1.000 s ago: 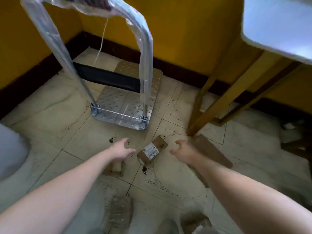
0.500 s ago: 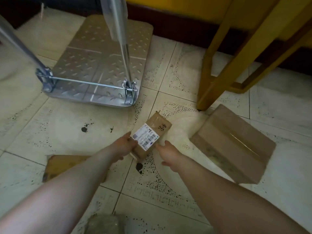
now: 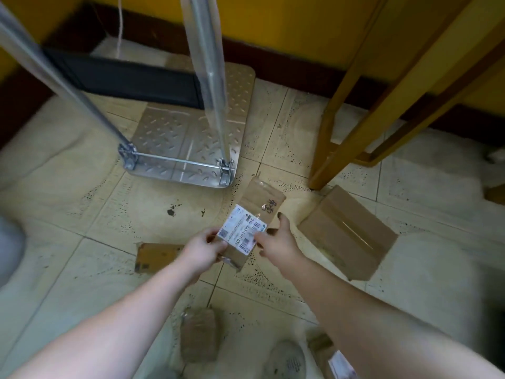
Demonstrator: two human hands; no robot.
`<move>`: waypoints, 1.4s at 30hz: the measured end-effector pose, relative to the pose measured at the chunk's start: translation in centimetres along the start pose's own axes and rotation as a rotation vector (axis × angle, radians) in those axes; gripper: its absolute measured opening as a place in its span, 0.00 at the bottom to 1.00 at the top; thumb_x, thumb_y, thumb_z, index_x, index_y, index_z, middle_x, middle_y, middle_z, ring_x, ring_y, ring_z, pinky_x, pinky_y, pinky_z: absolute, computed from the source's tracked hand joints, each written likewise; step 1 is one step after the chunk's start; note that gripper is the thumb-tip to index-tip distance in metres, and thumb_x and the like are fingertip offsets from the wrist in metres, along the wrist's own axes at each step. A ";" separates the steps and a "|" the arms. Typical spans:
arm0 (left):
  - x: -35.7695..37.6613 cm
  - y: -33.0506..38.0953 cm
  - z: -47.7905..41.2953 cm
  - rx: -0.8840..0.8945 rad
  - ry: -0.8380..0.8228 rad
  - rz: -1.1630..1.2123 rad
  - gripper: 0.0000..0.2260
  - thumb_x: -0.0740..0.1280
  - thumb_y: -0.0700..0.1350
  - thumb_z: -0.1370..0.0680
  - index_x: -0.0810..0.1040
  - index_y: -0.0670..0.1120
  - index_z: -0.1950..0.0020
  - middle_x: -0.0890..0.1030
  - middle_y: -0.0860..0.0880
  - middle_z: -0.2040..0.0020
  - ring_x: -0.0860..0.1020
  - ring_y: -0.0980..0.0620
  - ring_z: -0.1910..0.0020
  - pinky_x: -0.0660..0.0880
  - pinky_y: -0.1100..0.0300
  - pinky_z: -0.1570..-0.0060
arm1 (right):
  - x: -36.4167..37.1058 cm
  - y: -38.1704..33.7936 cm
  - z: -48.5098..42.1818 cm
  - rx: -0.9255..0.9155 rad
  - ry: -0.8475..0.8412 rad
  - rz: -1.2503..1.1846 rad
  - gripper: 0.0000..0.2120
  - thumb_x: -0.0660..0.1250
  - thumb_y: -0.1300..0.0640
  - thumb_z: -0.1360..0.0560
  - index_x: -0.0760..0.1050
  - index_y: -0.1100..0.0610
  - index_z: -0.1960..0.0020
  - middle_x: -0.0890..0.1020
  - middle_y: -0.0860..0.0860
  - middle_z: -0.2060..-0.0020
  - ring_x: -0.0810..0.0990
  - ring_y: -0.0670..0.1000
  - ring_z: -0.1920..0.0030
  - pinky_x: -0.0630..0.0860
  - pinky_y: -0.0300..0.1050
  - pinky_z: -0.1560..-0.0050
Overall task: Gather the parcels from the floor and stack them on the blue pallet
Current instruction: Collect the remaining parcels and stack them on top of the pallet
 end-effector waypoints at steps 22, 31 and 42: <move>-13.3 30.5 45.5 0.412 0.050 0.067 0.20 0.71 0.44 0.27 0.71 0.51 0.37 0.80 0.48 0.44 0.80 0.49 0.49 0.79 0.56 0.62 | -14.1 -27.4 48.4 -0.347 0.200 -0.078 0.26 0.66 0.48 0.25 0.61 0.44 0.30 0.79 0.47 0.50 0.79 0.45 0.54 0.72 0.38 0.64; -8.8 34.8 56.7 0.578 -0.069 0.085 0.11 0.68 0.49 0.24 0.64 0.56 0.53 0.76 0.47 0.51 0.78 0.48 0.54 0.77 0.54 0.73 | -19.4 -23.1 62.2 -0.456 0.377 -0.161 0.25 0.70 0.41 0.29 0.66 0.46 0.38 0.80 0.51 0.51 0.82 0.49 0.54 0.82 0.47 0.56; 14.1 34.3 71.9 0.557 -0.500 0.037 0.37 0.72 0.58 0.31 0.56 0.57 0.28 0.72 0.47 0.40 0.77 0.46 0.46 0.80 0.47 0.55 | -34.1 -9.6 78.9 -0.533 0.635 -0.784 0.18 0.72 0.54 0.27 0.68 0.51 0.42 0.82 0.57 0.50 0.85 0.52 0.61 0.79 0.44 0.70</move>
Point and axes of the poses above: each hand's wrist, its own z-axis away from the middle knuckle, its own x-axis out of the palm, y = z × x, the point moved 5 cm from there along -z, towards the middle knuckle
